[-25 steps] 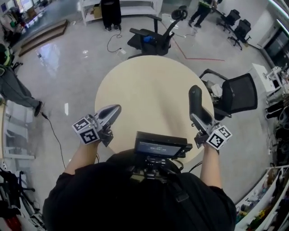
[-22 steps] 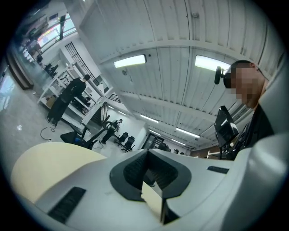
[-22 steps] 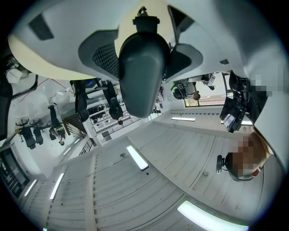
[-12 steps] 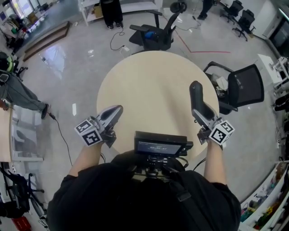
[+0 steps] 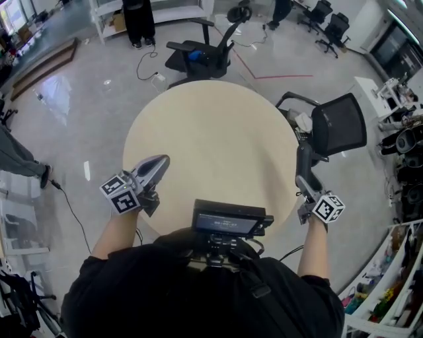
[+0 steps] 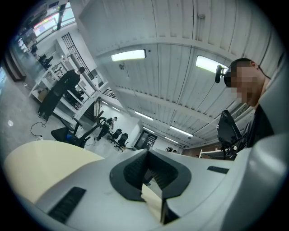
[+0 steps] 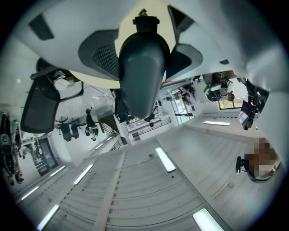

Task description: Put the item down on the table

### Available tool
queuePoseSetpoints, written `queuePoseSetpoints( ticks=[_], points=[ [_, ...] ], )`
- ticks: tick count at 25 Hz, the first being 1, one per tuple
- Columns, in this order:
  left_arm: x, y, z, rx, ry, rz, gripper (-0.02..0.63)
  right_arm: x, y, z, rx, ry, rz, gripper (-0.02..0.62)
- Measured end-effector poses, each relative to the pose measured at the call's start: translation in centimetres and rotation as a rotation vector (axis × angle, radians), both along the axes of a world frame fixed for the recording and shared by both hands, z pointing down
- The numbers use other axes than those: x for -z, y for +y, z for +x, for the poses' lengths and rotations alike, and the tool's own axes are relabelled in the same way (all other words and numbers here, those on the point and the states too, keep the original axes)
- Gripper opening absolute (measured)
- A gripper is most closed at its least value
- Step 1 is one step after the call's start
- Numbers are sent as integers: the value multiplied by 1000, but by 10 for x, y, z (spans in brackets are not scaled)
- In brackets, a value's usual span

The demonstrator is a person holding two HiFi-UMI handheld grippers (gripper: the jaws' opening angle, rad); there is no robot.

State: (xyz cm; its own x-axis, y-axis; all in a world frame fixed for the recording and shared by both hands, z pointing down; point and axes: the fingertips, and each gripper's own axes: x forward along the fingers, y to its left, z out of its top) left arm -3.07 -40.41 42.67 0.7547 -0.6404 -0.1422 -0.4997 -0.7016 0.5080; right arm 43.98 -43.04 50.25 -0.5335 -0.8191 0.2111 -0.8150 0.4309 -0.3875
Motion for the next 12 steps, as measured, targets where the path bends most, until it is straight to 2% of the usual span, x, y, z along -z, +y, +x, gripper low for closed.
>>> queuePoseSetpoints(
  ticks=[7, 12],
  points=[
    [-12, -16, 6, 0, -23, -29, 2, -17, -3, 137, -194, 106, -74, 325],
    [-19, -29, 14, -5, -39, -50, 2, -17, -13, 202, -288, 129, -92, 325]
  ],
)
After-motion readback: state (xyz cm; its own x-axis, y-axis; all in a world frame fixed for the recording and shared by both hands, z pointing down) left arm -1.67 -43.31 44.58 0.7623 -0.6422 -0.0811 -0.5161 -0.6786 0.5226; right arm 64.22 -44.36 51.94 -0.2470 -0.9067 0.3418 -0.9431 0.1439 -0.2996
